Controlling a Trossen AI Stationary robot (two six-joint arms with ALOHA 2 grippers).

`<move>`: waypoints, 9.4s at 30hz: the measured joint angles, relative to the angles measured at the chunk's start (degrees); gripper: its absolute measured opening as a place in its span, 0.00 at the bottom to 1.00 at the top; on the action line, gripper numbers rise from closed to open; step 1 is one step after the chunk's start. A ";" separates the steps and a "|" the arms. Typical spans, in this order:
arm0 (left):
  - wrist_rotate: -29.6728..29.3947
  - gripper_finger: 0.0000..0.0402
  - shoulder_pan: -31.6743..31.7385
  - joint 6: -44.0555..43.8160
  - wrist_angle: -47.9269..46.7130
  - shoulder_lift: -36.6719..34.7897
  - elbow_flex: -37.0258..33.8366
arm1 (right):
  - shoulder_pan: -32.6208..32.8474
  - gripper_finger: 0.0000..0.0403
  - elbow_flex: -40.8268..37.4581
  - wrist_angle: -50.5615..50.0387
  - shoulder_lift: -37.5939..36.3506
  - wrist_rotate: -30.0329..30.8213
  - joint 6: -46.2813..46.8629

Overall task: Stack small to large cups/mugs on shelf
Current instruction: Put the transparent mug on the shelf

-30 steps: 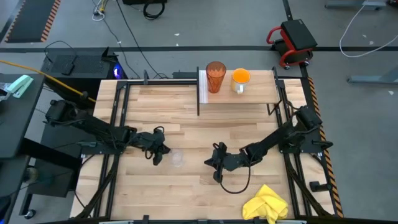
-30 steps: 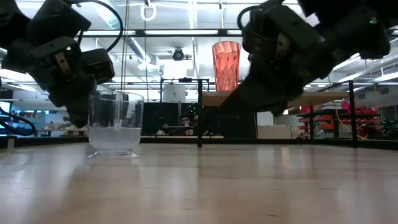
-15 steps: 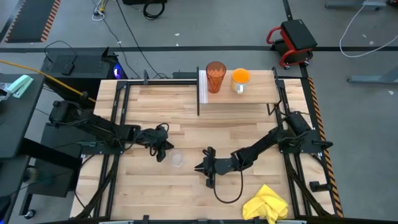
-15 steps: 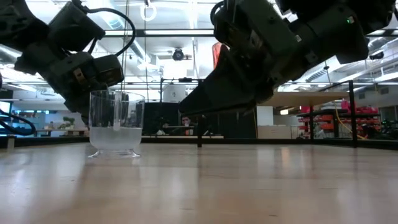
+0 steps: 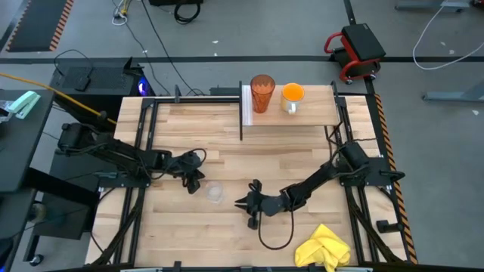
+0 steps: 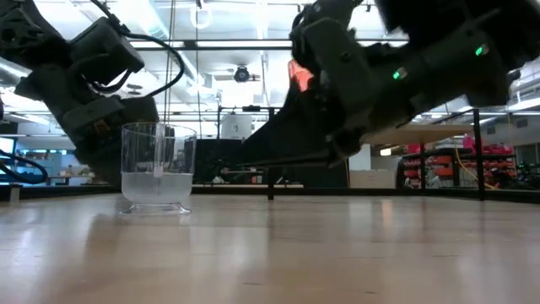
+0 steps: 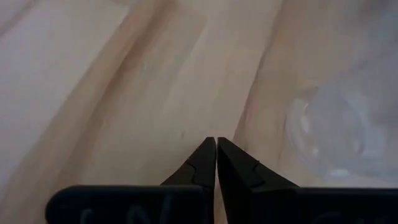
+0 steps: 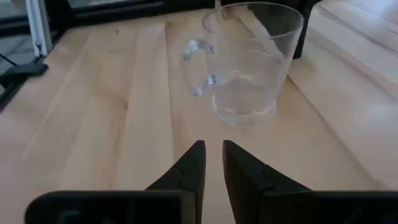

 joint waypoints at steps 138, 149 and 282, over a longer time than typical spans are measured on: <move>-6.03 0.04 -13.72 -5.70 7.49 0.04 -0.04 | -8.19 0.18 16.41 2.73 9.80 -18.60 -8.35; -6.49 0.05 -13.71 -5.70 7.82 0.04 -0.07 | -8.68 0.17 16.48 6.81 13.18 -18.77 -5.93; -3.18 0.06 -14.21 -1.77 21.83 0.06 0.00 | -7.35 0.17 16.37 -12.36 5.32 -2.85 1.86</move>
